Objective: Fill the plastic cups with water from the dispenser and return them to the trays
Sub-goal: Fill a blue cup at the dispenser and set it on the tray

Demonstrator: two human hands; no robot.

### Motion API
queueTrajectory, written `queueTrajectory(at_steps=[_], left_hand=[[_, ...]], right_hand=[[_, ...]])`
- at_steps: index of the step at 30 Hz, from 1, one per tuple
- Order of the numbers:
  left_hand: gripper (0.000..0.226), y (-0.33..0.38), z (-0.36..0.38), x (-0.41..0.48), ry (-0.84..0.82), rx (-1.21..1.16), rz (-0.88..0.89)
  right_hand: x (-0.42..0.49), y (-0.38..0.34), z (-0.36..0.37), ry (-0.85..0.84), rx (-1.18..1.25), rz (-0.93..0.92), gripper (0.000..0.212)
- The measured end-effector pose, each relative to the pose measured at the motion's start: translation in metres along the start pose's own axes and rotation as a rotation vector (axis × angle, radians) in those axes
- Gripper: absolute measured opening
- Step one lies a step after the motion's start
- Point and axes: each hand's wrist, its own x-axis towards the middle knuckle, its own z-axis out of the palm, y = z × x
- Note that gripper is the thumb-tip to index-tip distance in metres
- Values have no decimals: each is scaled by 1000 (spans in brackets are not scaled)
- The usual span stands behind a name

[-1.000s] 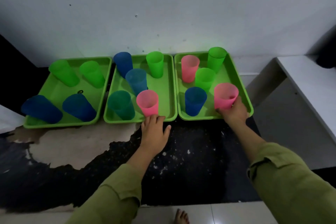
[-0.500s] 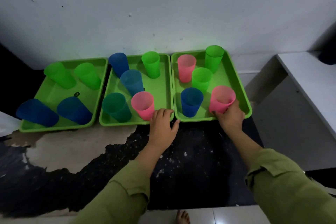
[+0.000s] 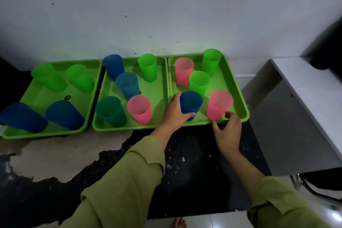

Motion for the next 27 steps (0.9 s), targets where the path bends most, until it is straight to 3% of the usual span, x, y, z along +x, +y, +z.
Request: queueTrajectory(at_steps=[6, 10, 16, 27], left_hand=[[78, 3, -12, -11, 60, -97, 42], [79, 2, -35, -26, 67, -169, 106], [77, -14, -112, -59, 37, -227, 181], [76, -93, -266, -131, -116, -198, 274]], right_hand=[[-17, -14, 1, -33, 34, -76, 49], [-30, -43, 4, -146, 120, -191, 61], [-64, -114, 19, -294, 217, -323, 82], [-183, -233, 90, -343, 395, -336, 72]])
